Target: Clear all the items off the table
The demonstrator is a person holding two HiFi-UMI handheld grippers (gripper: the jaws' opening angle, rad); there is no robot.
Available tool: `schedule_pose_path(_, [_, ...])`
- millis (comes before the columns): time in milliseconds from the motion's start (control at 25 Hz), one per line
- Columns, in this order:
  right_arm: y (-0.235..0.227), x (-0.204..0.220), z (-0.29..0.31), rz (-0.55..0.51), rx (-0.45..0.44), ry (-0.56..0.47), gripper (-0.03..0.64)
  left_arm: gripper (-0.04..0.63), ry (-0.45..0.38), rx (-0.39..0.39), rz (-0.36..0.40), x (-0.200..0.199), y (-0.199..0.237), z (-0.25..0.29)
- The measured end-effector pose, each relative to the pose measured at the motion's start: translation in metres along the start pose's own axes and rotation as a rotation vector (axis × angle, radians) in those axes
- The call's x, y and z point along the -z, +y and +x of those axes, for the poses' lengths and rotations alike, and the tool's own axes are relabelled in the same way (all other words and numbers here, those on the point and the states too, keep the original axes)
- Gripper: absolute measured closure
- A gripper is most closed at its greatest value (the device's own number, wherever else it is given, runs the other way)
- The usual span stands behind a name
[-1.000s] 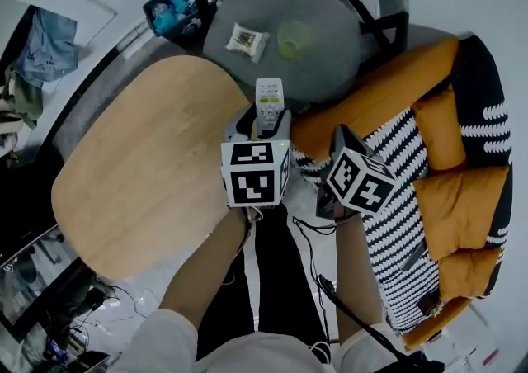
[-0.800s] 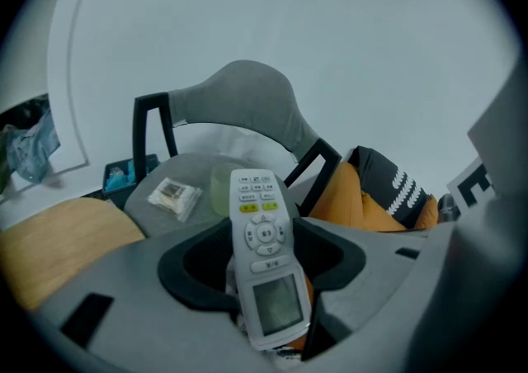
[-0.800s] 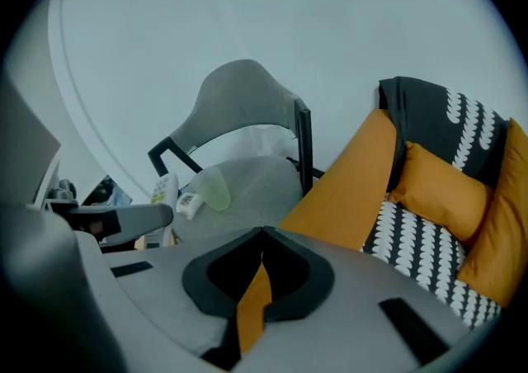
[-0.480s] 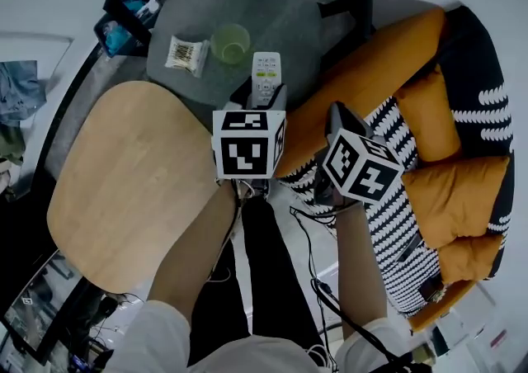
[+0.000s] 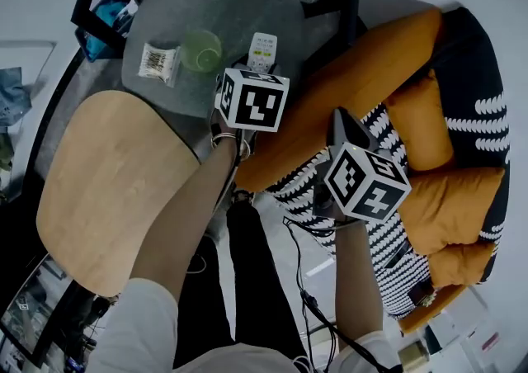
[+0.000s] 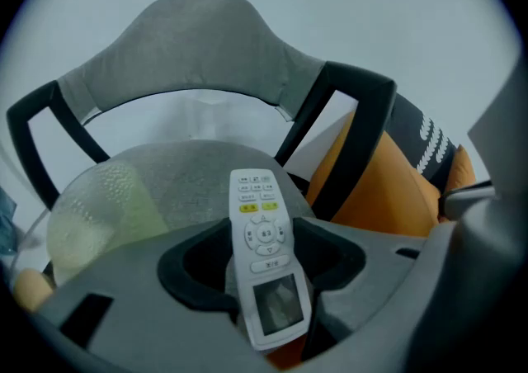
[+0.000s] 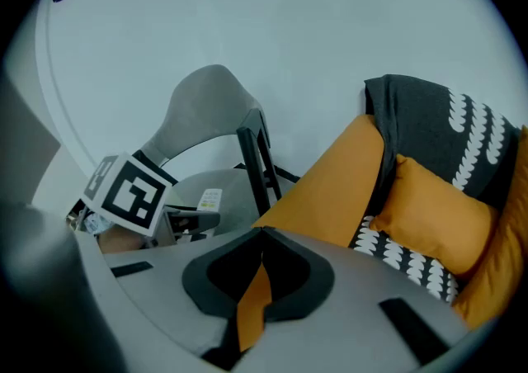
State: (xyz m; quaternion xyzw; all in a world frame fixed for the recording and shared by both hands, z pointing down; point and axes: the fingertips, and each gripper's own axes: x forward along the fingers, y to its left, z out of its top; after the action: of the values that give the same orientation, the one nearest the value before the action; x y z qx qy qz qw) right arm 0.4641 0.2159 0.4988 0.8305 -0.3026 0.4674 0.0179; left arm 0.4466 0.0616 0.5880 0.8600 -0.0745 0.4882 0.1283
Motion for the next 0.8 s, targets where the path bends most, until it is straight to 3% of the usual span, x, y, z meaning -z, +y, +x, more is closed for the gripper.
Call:
schedule_pose_path(160, [-0.013, 0.002, 0.002, 0.018, 0.014, -0.001, 0.592, 0.357, 0.038, -0.031, 0.044, -0.006, 0.007, 0.023])
schedule_pose_path(360, [-0.020, 0.010, -0.002, 0.033, 0.023, 0.010, 0.592, 0.356, 0.051, -0.031, 0.019, -0.003, 0.009, 0.030])
schedule_pose_path(560, [-0.019, 0.012, -0.002, 0.025, 0.016, 0.014, 0.592, 0.354, 0.044, -0.022, 0.019, -0.004, 0.008, 0.033])
schedule_pose_path(800, [-0.005, 0.010, 0.002, 0.006, -0.005, 0.016, 0.592, 0.353, -0.009, -0.042, 0.078, -0.005, 0.008, 0.017])
